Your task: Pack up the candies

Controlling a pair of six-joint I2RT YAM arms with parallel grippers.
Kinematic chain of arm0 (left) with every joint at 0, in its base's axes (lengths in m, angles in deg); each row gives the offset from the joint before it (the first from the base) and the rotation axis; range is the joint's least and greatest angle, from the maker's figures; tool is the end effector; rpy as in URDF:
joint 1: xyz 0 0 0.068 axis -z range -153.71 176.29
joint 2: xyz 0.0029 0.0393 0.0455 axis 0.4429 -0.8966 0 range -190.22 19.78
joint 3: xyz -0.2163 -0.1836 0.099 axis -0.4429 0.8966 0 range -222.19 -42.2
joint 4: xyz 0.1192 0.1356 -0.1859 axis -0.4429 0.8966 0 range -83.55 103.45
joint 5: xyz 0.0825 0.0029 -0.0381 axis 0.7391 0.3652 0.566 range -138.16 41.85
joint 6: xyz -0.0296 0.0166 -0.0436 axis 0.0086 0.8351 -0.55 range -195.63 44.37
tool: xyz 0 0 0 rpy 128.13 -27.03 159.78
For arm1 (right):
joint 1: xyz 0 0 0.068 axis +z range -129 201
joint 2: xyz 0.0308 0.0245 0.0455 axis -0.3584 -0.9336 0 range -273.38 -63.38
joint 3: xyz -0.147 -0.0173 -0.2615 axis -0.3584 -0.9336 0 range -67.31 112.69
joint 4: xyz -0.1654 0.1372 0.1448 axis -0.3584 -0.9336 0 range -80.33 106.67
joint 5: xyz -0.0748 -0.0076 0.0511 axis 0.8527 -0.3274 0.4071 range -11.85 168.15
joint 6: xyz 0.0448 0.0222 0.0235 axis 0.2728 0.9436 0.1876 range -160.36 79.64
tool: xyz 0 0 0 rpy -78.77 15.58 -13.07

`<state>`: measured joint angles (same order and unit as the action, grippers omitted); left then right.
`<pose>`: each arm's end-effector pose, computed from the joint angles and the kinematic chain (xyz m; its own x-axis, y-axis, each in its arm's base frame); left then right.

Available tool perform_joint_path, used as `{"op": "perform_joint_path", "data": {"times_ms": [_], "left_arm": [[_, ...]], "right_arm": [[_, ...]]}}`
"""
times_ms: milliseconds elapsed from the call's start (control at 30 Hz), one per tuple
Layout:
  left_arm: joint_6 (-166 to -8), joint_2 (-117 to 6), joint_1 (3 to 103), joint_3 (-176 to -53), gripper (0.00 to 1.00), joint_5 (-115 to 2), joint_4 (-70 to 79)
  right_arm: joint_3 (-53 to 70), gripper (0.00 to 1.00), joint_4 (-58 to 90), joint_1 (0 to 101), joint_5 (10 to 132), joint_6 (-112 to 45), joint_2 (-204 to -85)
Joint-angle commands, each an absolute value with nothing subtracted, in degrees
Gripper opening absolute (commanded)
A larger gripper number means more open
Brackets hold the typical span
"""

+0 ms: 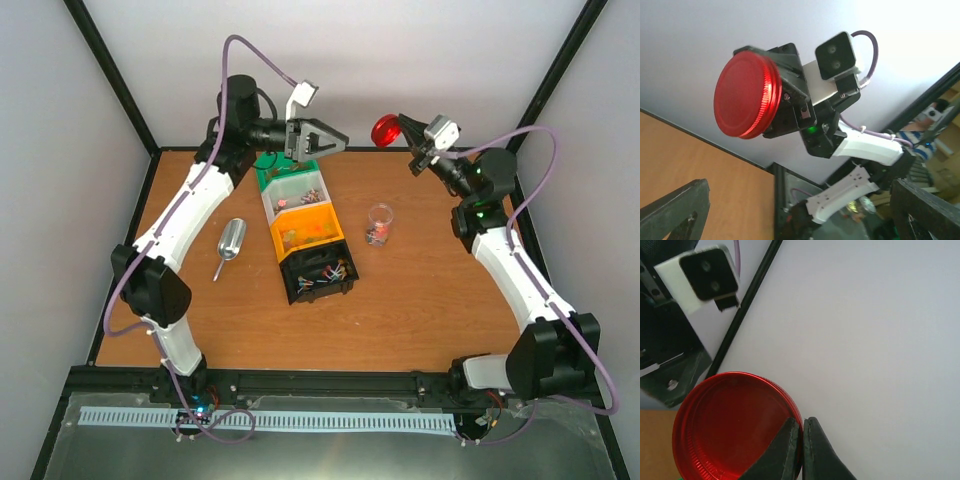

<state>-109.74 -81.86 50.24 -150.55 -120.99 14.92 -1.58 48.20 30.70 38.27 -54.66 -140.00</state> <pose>0.3491 -0.1944 0.4853 -0.5798 0.0764 -0.8111 0.8061 -0.0908 -0.5848 0.2896 0.0740 0.4473 0.5148 -0.1045 -0.8509 -0.6125 0.6497 -0.4503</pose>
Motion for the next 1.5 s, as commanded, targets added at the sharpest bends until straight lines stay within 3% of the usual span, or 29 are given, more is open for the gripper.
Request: {"op": "perform_joint_path", "data": {"times_ms": [0,333,600,733,933,1467], "left_arm": [[-124.2,-82.2,50.5,-148.9,1.0,-127.8,2.8],[-137.3,-83.4,52.3,-147.7,1.0,-129.0,-8.0],[-137.3,-84.3,54.6,-150.4,1.0,-135.1,-8.9],[-133.9,-84.5,55.5,-152.2,1.0,-138.0,-3.6],[-115.0,-86.5,56.3,-160.1,0.98,-141.2,22.1],[-113.7,-87.0,56.3,-160.2,0.83,-140.7,23.9]], "right_arm": [[-6.1,0.03,66.9,33.3,47.4,-62.2,-137.9],[-8.3,0.03,73.4,40.0,45.9,-61.3,-135.6],[-9.0,0.03,74.7,44.6,44.8,-62.0,-135.6],[-10.3,0.03,75.4,46.5,44.1,-63.0,-135.2],[-11.6,0.03,76.1,47.9,44.0,-63.1,-134.9],[-14.1,0.03,73.2,48.0,42.3,-64.2,-132.1]]}}
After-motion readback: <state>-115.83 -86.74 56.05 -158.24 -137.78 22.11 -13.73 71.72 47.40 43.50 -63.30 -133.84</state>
